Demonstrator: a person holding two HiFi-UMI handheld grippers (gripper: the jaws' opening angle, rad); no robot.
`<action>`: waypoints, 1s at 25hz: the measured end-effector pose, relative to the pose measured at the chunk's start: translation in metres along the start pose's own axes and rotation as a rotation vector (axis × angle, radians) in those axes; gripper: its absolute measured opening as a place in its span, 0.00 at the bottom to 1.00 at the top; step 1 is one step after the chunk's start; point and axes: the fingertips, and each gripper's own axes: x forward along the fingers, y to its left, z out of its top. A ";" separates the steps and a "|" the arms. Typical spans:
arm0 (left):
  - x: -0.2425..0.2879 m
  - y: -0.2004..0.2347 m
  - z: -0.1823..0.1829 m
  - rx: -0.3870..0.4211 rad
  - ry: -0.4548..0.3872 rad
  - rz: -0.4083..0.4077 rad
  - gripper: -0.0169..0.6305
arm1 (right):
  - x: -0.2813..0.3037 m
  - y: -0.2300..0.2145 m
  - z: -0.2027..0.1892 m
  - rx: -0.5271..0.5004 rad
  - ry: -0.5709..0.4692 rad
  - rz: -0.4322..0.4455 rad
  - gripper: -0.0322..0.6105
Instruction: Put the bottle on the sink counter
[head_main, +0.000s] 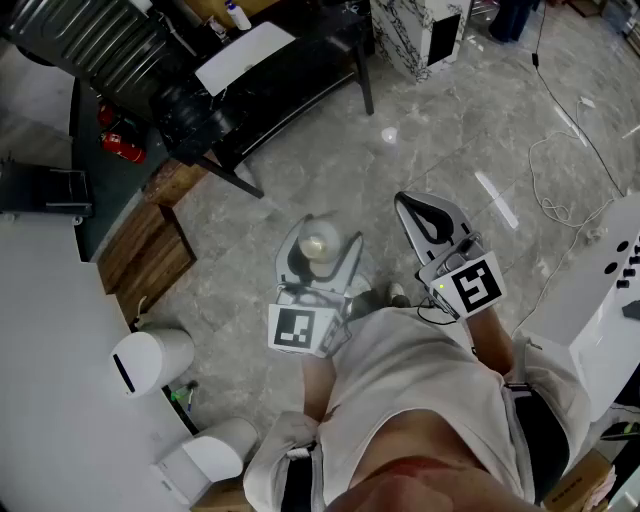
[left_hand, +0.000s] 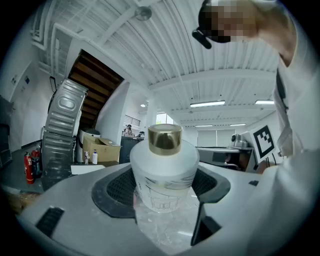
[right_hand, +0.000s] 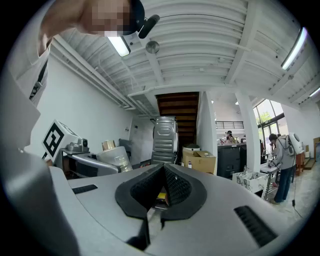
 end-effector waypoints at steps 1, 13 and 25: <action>0.002 -0.001 0.002 0.007 -0.011 0.004 0.53 | 0.000 -0.001 -0.001 0.000 0.001 0.004 0.05; 0.007 -0.009 0.009 0.014 -0.025 0.078 0.53 | -0.012 -0.013 -0.006 0.013 -0.016 0.002 0.05; 0.044 0.028 0.016 0.024 -0.028 0.065 0.53 | 0.034 -0.036 -0.015 0.001 0.007 -0.004 0.05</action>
